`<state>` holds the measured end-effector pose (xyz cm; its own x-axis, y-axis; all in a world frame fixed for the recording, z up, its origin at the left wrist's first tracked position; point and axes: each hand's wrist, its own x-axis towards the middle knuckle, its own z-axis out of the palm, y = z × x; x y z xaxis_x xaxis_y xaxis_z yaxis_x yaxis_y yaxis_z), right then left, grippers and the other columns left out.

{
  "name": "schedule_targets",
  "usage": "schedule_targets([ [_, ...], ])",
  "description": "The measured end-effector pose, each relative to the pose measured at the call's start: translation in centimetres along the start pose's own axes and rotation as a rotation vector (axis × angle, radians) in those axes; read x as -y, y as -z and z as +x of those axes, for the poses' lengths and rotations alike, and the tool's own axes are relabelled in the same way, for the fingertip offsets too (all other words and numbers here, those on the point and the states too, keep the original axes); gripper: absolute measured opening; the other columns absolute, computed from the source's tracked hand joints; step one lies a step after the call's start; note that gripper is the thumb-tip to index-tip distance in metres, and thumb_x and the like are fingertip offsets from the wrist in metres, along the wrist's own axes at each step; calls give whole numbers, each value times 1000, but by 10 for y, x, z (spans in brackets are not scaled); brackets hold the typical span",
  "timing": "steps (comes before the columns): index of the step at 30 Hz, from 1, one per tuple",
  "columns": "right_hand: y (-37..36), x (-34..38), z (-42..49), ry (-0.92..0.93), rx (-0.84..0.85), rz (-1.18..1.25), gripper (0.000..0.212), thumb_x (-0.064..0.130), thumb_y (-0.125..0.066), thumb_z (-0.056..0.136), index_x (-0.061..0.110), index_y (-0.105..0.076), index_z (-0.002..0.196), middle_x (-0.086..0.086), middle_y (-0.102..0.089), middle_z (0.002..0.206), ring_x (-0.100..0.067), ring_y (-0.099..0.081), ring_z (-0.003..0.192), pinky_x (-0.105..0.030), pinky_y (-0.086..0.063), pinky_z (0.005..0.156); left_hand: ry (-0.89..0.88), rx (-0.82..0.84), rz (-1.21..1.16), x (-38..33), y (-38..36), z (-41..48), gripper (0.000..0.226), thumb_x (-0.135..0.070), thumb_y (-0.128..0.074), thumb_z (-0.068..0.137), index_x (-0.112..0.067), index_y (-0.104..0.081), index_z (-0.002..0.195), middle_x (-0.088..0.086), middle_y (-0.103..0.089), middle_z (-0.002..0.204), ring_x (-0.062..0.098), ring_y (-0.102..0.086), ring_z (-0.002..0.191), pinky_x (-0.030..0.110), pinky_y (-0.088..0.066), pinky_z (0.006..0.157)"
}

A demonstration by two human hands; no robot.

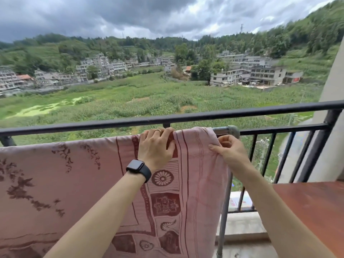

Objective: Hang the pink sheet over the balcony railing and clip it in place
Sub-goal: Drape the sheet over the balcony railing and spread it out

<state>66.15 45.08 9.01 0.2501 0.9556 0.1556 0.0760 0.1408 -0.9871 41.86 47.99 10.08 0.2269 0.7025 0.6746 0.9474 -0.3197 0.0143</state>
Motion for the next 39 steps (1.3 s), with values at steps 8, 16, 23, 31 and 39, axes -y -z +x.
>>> schedule_targets([
  [8,10,20,3,390,-213,-442,12,26,-71,91,19,-74,100,9,-72,89,-7,-66,80,-4,-47,72,-166,92,-138,-63,-11,38,44,-55,-41,97,-32,-52,133,-1,-68,114,22,-62,104,38,-44,89],
  [16,37,7,16,339,-451,-428,13,24,-65,95,15,-64,104,4,-67,90,-3,-59,75,-2,-40,59,-216,36,-102,-55,-24,38,40,-47,-50,94,-29,-54,130,-2,-70,103,20,-64,88,38,-48,84],
  [23,51,11,24,83,-185,-445,35,55,-60,91,21,-67,88,7,-68,81,-12,-64,80,-31,-50,69,-230,144,-204,-96,-16,70,46,-57,-43,94,-27,-56,127,-2,-68,93,18,-62,84,34,-45,77],
  [31,75,15,52,90,-347,5,22,37,-59,97,17,-63,89,4,-61,81,-13,-58,75,-25,-47,66,-131,206,-314,-125,-25,83,30,-47,-43,99,-22,-59,104,-4,-63,88,19,-60,77,28,-36,54],
  [39,107,6,67,168,-156,94,28,41,-59,96,14,-62,89,3,-58,78,-14,-54,74,-29,-49,67,-24,215,-210,-168,-25,84,44,-60,-35,96,-27,-63,105,-4,-64,87,20,-59,79,33,-44,67],
])
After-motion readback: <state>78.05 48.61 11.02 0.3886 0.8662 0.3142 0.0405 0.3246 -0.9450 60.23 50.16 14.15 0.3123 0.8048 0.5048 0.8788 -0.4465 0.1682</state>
